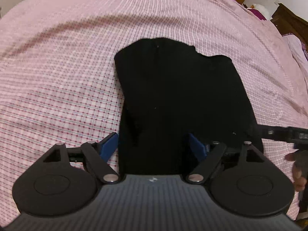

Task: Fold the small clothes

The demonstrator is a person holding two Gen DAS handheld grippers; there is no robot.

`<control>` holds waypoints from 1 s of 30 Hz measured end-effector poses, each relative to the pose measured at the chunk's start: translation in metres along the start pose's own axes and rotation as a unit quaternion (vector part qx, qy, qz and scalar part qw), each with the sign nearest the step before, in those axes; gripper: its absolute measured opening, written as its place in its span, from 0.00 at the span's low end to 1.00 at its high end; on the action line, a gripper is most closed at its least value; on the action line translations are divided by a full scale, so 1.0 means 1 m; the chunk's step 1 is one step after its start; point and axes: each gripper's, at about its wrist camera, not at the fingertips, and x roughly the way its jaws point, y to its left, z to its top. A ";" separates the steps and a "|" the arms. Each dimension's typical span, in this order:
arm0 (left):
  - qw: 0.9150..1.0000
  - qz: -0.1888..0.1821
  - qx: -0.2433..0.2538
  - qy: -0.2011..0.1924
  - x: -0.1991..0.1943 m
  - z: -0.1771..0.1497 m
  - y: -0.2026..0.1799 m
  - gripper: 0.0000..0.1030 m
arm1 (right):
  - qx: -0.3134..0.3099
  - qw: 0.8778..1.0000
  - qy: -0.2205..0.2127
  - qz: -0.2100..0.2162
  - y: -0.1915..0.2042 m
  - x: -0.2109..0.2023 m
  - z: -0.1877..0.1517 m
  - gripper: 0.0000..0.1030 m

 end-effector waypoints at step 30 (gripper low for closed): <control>0.995 -0.097 -0.019 -0.002 0.045 0.007 0.011 0.96 | 0.038 0.993 -0.018 0.112 -0.028 0.044 0.004 0.79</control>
